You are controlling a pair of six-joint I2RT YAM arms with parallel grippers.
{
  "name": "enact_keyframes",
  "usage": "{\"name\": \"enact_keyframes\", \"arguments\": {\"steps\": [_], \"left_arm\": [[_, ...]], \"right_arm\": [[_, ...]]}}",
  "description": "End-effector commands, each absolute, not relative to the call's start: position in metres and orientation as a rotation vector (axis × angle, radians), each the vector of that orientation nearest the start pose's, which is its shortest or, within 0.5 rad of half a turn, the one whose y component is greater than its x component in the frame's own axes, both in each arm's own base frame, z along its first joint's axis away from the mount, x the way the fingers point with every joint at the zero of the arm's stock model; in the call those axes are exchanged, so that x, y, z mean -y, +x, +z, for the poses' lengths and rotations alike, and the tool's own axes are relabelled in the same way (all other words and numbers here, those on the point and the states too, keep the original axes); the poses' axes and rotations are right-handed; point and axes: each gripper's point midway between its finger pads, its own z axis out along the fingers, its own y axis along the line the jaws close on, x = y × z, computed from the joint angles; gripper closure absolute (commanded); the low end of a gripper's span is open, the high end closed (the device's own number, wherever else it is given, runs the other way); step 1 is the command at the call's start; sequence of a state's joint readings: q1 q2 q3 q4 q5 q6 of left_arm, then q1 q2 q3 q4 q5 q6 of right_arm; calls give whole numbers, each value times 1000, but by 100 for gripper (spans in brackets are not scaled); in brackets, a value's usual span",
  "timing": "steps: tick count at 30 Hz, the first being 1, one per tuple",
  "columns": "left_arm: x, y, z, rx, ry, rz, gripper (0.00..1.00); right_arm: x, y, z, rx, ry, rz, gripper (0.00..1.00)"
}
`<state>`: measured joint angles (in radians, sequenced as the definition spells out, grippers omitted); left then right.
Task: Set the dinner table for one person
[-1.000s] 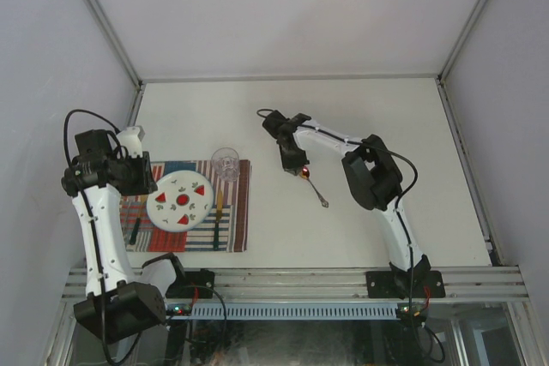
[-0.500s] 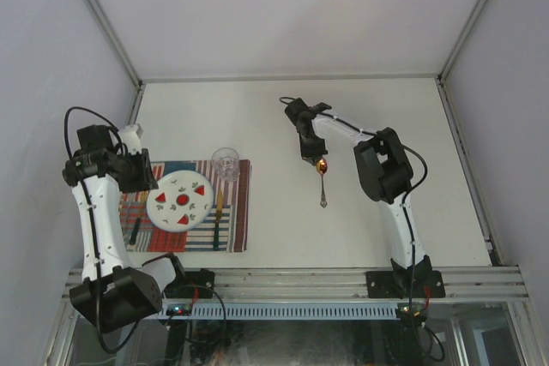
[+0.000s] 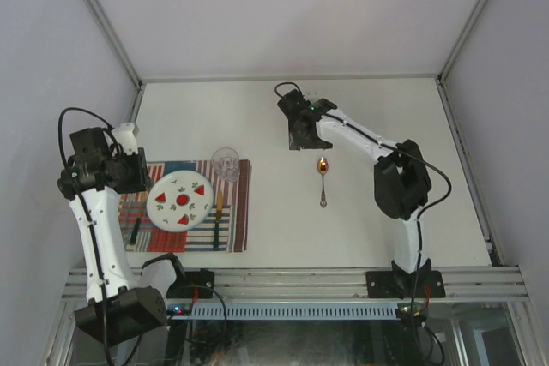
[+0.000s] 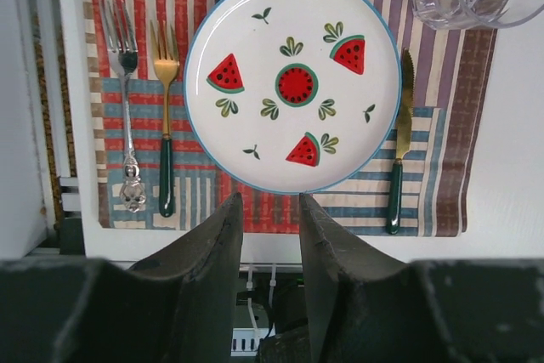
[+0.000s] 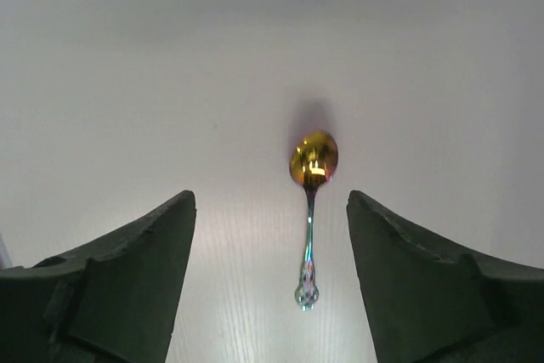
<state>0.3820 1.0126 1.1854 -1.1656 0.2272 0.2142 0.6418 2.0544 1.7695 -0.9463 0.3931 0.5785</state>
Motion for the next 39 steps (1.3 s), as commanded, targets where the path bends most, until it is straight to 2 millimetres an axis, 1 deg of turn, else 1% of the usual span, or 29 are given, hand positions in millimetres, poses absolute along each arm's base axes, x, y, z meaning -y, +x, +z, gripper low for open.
{"name": "enact_keyframes", "arguments": {"steps": [1, 5, 7, 9, 11, 13, 17, 20, 23, 26, 31, 32, 34, 37, 39], "left_arm": [[-54, 198, 228, -2457, -46, 32, 62], [-52, 187, 226, -2477, -4, 42, 62], [-50, 187, 225, -2473, 5, 37, 62], [-46, 186, 224, -2469, 17, 11, 62], [-41, 185, 225, -2473, 23, -24, 62], [-38, 184, 227, -2477, 20, -44, 62], [-34, 181, 231, -2470, 28, -62, 62], [-36, 180, 232, -2467, 27, -45, 62], [-38, 180, 231, -2468, 11, -29, 61], [-39, 182, 231, -2472, -10, -37, 62], [-39, 186, 231, -2479, -57, -52, 62], [-39, 187, 230, -2479, -68, -56, 62], [-39, 189, 228, -2483, -84, -66, 62], [-39, 192, 226, -2490, -108, -80, 62], [-39, 193, 226, -2491, -122, -88, 62]], "right_arm": [[-214, 339, 121, -2573, 113, -266, 29], [-216, 292, 103, -2604, 139, -273, 38], [-213, 273, 85, -2631, 136, -315, 43], [-210, 261, 67, -2661, 129, -356, 46], [-209, 256, 57, -2676, 119, -384, 51], [-213, 258, 53, -2670, 97, -376, 53], [-224, 269, 47, -2668, 101, -278, 54], [-230, 278, 48, -2659, 133, -181, 53], [-230, 287, 47, -2656, 174, -105, 53], [-217, 290, 36, -2682, 201, -111, 53], [-198, 291, 31, -2686, 182, -144, 53], [-194, 294, 30, -2685, 190, -140, 53], [-193, 298, 27, -2690, 180, -121, 53], [-199, 304, 21, -2704, 158, -72, 53], [-199, 302, 15, -2725, 153, -68, 54]]}}
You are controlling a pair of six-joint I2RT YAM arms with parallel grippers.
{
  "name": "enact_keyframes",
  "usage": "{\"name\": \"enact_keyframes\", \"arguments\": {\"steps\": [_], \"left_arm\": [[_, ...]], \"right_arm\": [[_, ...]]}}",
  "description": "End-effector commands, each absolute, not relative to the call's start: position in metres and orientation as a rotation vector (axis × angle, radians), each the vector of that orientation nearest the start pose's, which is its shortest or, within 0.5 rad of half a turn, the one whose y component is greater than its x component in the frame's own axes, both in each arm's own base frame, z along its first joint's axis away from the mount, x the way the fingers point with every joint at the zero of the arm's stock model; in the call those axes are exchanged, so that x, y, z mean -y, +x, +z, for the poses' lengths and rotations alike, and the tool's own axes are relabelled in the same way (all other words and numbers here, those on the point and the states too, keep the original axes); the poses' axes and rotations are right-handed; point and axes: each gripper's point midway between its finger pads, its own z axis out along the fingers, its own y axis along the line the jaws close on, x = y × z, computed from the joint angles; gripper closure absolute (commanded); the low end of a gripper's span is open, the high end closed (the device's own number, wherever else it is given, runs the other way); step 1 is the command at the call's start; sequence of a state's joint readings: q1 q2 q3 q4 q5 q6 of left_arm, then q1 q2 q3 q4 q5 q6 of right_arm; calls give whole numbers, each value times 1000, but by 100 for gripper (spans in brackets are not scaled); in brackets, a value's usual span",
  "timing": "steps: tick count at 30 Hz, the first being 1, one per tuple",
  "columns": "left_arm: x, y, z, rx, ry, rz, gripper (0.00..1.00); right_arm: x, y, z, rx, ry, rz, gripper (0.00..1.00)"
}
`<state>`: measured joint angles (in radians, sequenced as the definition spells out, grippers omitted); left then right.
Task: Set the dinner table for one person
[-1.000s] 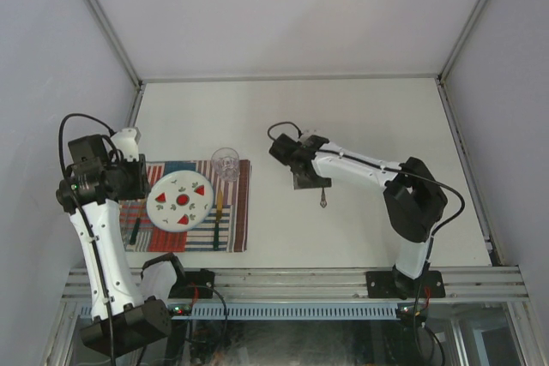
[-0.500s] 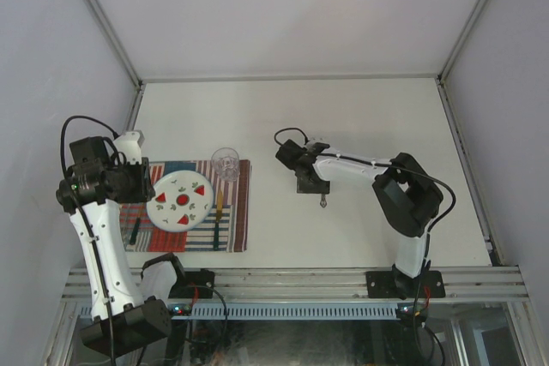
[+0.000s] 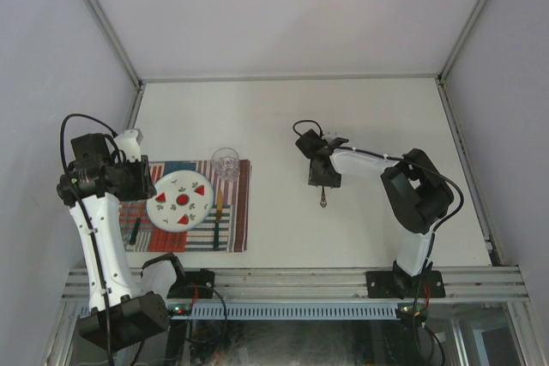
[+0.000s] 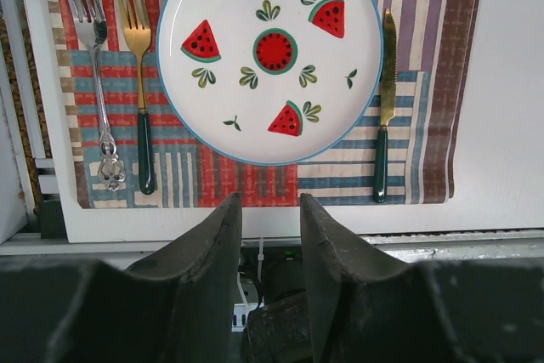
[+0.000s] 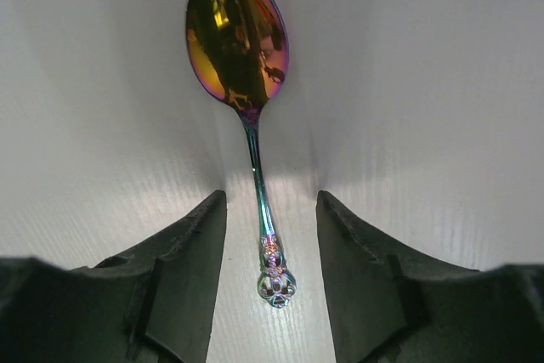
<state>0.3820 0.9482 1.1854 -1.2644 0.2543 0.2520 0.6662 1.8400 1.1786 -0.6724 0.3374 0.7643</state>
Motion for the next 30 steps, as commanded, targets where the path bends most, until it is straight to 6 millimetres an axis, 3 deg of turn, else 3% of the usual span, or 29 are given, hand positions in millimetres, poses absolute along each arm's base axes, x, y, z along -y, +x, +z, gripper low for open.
{"name": "enact_keyframes", "arguments": {"steps": [1, 7, 13, 15, 23, 30], "left_arm": [[-39, 194, 227, -2489, -128, -89, 62], [-44, 199, 230, -2468, -150, -59, 62], [-44, 195, 230, -2464, -159, -52, 62], [-44, 193, 228, -2469, -156, -48, 62], [-43, 192, 228, -2470, -156, -47, 62], [-42, 193, 228, -2478, -154, -63, 62]], "right_arm": [[-200, 301, 14, -2732, 147, -65, 55], [-207, 291, -2, -2782, 67, -72, 61], [-200, 279, -20, -2825, 52, -110, 94], [-198, 275, -27, -2850, 47, -124, 100], [-220, 260, -34, -2859, -23, -86, 100], [-252, 240, -4, -2809, -46, -53, 100]]}}
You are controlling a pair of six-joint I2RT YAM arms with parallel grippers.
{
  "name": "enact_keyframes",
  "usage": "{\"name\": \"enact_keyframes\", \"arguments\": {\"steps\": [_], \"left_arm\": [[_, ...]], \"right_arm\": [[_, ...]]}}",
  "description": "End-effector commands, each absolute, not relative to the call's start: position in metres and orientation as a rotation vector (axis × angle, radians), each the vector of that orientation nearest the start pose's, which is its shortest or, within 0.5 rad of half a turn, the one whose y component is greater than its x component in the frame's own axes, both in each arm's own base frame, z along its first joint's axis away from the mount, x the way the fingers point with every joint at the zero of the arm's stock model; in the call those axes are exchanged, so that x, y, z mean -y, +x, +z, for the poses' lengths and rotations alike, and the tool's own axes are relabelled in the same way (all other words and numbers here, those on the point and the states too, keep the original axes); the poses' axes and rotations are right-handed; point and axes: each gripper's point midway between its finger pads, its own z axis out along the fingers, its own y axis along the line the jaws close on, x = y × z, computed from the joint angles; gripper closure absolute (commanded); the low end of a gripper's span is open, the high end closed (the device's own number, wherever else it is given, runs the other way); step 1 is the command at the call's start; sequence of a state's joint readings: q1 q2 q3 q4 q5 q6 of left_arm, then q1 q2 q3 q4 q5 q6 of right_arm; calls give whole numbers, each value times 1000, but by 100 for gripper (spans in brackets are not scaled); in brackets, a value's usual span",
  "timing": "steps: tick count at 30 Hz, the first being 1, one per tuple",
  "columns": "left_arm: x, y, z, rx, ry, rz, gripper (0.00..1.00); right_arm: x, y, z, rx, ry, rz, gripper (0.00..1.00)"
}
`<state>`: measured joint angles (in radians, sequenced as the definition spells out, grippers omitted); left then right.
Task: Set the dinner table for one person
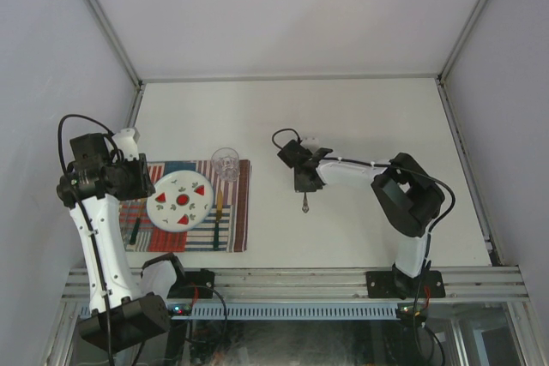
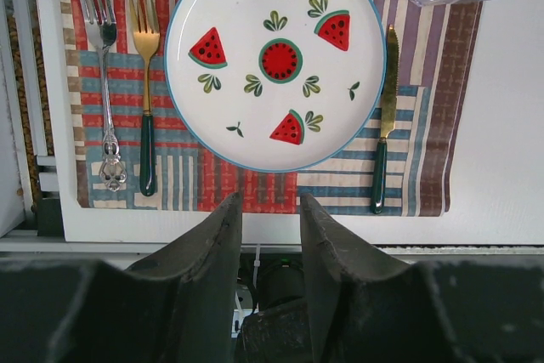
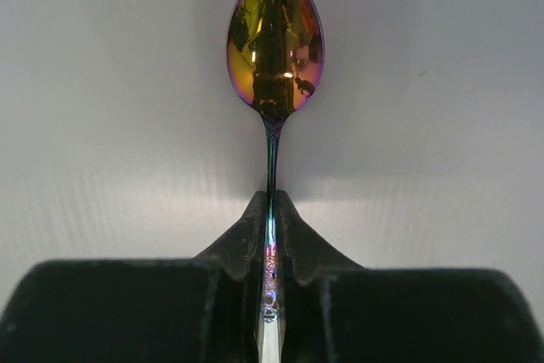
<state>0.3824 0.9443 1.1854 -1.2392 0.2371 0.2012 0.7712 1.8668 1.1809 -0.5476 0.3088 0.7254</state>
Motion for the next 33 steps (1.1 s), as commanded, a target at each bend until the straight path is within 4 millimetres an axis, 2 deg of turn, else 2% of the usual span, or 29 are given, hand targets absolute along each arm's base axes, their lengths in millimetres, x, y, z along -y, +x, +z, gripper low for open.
{"name": "enact_keyframes", "arguments": {"steps": [1, 4, 8, 15, 21, 27, 33], "left_arm": [[-42, 192, 228, -2476, -151, -64, 62], [-39, 192, 228, -2461, -135, -69, 62], [-39, 191, 228, -2469, -116, -71, 62], [-37, 189, 231, -2450, -103, -68, 61], [-36, 190, 230, -2464, -101, -83, 62], [-36, 191, 228, -2472, -91, -87, 62], [-37, 189, 227, -2469, -72, -72, 62]], "right_arm": [[-259, 238, 1, -2795, -59, -51, 100], [-269, 223, 6, -2793, -83, -91, 100], [-299, 212, 23, -2766, -95, -31, 100], [-342, 213, 44, -2726, -161, 14, 100], [-374, 207, 51, -2721, -191, 55, 100], [-396, 204, 47, -2741, -125, 98, 100], [-422, 210, 51, -2726, -29, 183, 100]]}}
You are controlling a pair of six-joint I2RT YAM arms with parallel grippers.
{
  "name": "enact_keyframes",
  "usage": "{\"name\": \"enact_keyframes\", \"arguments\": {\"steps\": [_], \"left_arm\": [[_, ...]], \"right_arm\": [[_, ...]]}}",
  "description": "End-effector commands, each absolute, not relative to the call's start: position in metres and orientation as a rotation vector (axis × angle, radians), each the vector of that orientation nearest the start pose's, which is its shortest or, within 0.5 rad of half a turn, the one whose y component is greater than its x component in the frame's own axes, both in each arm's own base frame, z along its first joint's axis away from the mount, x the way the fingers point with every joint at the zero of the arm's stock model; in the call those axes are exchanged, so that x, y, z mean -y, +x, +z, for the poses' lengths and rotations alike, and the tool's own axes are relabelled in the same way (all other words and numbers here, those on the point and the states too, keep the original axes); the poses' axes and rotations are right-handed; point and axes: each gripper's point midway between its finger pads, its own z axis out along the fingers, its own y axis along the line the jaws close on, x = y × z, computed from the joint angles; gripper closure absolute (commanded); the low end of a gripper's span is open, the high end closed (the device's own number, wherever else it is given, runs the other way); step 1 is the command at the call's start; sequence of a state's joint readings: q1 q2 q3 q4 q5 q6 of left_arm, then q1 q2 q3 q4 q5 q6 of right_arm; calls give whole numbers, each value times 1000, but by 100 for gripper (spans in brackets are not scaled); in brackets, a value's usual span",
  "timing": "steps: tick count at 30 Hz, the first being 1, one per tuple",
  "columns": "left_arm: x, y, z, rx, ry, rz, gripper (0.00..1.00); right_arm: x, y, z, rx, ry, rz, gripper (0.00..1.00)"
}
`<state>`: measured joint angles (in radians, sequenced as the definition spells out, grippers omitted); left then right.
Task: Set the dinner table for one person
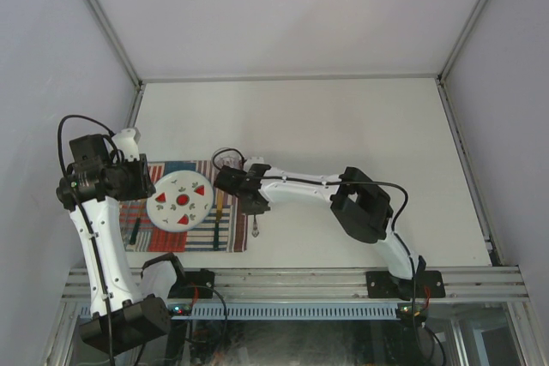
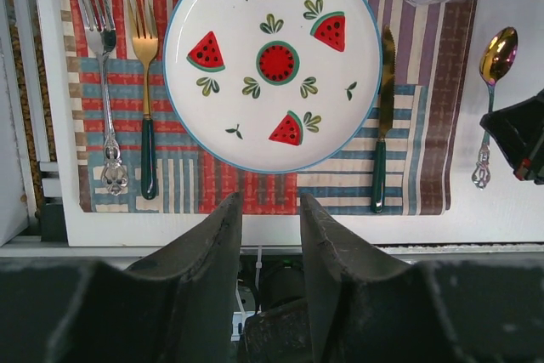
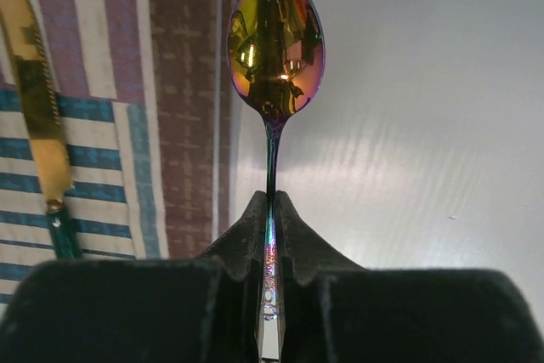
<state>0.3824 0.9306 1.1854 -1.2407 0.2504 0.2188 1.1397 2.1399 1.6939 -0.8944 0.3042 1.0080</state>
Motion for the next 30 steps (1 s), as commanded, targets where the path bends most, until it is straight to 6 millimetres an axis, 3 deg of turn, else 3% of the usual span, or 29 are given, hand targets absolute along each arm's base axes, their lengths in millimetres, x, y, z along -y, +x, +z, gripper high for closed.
{"name": "enact_keyframes", "arguments": {"steps": [1, 11, 21, 30], "left_arm": [[-38, 189, 227, -2470, -71, -69, 62], [-35, 187, 227, -2472, -42, -81, 62], [-35, 190, 224, -2482, -47, -98, 62], [-36, 190, 223, -2486, -43, -86, 62]], "right_arm": [[-426, 212, 51, -2724, -18, 192, 100], [-479, 215, 67, -2683, -41, 342, 100], [-477, 190, 42, -2742, -63, 322, 100], [-482, 183, 29, -2756, -46, 342, 100]]}}
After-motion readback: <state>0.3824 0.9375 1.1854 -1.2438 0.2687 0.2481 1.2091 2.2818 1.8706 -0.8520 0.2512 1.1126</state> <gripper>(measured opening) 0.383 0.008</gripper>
